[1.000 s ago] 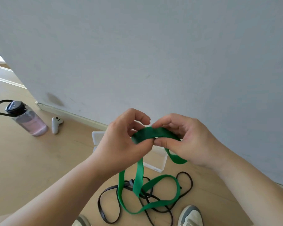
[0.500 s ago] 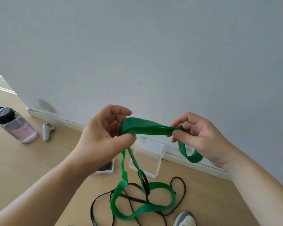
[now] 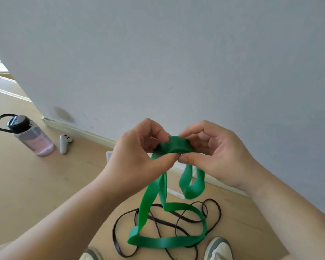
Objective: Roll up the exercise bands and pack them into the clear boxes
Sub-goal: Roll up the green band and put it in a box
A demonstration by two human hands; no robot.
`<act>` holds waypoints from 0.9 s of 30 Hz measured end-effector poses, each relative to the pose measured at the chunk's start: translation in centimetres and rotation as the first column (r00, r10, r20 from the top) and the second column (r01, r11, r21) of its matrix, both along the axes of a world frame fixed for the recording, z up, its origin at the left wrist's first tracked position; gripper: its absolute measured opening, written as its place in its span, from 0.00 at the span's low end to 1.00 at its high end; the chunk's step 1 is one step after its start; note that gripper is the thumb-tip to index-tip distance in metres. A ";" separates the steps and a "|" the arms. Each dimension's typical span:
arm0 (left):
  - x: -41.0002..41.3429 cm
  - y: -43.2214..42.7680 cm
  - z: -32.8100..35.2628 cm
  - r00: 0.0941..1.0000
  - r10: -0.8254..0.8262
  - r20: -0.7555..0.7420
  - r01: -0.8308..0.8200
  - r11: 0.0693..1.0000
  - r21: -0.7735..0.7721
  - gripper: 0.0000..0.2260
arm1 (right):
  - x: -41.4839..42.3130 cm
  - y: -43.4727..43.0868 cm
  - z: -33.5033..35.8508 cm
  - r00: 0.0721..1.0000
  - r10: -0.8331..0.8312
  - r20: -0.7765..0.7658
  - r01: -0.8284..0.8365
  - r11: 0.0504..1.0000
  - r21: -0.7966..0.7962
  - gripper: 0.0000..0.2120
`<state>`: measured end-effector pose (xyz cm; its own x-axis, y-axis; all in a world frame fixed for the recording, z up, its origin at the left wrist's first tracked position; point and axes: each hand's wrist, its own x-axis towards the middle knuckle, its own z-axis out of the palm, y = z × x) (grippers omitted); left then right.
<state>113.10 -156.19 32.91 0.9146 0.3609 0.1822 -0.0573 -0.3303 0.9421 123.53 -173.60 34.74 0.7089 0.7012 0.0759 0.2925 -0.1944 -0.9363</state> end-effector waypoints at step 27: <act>-0.8 -0.3 1.4 0.999 0.016 0.048 -0.015 1.000 -0.027 0.13 | 0.0 0.1 -0.3 0.996 0.014 -0.085 -0.008 0.997 0.073 0.22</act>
